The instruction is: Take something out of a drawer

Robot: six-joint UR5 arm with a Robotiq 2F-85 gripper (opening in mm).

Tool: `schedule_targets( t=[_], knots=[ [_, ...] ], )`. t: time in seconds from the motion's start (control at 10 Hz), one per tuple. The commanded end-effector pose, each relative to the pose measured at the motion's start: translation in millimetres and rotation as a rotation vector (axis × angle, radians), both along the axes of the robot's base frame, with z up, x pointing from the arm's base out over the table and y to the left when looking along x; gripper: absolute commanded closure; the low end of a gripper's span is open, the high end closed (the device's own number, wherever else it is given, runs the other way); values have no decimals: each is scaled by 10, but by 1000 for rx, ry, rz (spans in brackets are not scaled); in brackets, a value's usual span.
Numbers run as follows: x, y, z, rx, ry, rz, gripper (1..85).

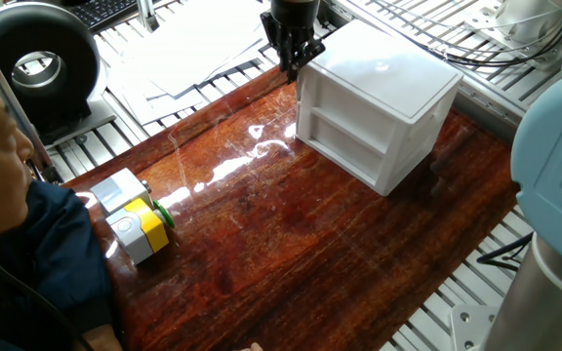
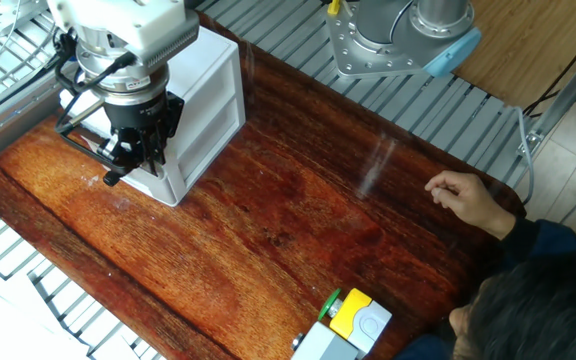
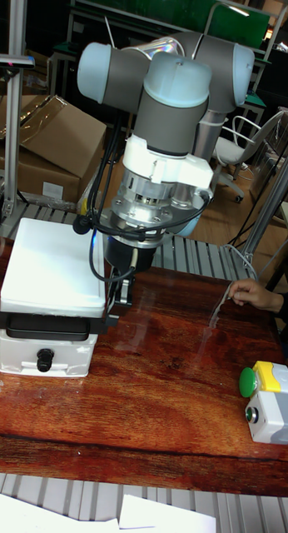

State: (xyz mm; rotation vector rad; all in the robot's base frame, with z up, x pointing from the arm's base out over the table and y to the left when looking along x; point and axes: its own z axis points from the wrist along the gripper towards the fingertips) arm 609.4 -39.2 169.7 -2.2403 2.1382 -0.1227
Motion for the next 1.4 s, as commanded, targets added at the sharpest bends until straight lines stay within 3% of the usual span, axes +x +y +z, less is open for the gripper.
schedule_targets(
  t=[0.0, 0.2, 0.3, 1.3],
  knots=[
    [42, -3, 11, 7, -15, 0, 653],
    [57, -4, 9, 8, -22, -15, 713],
    [64, -11, 9, 7, -25, -29, 847],
    [128, -9, 15, -5, -40, -4, 847]
  ],
)
